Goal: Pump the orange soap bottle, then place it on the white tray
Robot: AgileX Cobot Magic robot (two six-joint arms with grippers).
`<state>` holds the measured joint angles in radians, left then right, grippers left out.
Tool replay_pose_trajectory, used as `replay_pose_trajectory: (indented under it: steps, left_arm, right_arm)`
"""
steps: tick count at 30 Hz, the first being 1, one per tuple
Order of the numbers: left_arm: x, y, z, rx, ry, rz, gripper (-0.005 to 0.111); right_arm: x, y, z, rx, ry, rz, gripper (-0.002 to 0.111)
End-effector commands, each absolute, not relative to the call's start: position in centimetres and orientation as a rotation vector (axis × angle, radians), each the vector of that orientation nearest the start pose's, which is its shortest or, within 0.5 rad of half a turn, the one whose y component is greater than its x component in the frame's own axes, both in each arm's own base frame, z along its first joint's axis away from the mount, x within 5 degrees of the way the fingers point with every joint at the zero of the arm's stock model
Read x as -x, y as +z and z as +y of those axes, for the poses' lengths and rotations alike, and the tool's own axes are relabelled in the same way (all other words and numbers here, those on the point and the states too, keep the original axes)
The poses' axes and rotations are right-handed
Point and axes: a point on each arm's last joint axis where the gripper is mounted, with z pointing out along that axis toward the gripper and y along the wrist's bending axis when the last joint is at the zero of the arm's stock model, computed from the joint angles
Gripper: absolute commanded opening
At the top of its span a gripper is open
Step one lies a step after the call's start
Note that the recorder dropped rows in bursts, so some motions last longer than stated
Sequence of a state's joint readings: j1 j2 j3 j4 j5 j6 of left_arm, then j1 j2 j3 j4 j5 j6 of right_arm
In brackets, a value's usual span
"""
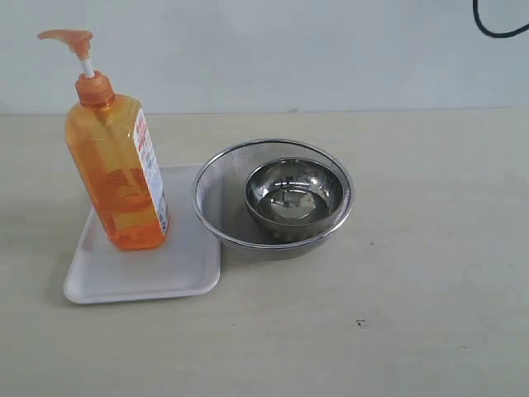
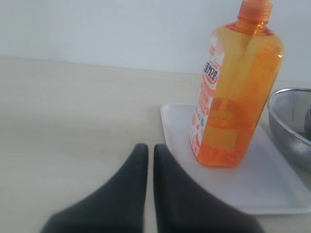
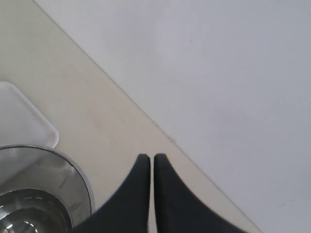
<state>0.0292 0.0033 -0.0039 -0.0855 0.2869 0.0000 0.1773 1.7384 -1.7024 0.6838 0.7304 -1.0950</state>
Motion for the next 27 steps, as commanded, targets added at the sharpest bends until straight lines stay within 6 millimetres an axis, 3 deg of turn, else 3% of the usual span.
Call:
replay_pose_trajectory:
  steps: [1, 10, 13, 17, 22, 27]
  left_arm:
    - [-5.5, 18.7, -0.1, 0.071, -0.062, 1.767, 0.005]
    - [-5.5, 18.7, -0.1, 0.071, -0.062, 1.767, 0.005]
    - [-5.5, 18.7, -0.1, 0.071, -0.062, 1.767, 0.005]
    - [-5.5, 18.7, -0.1, 0.071, -0.062, 1.767, 0.005]
    - [-5.5, 18.7, -0.1, 0.071, -0.062, 1.767, 0.005]
    - [-5.5, 18.7, -0.1, 0.071, -0.062, 1.767, 0.005]
  right_arm:
    - [-37.8, 41.0, 10.3, 0.951, 0.206, 1.782, 0.000]
    - [-35.2, 44.6, 9.7, 0.912, 0.153, 1.681, 0.000]
    - [-34.5, 45.3, 8.0, 0.772, 0.175, 1.731, 0.000]
    - [-33.8, 44.8, 5.0, 0.466, 0.275, 1.842, 0.000]
    - [-31.7, 43.7, 2.5, 0.347, 0.214, 1.855, 0.000]
    - [-29.7, 43.3, 1.7, 0.279, 0.163, 1.815, 0.000]
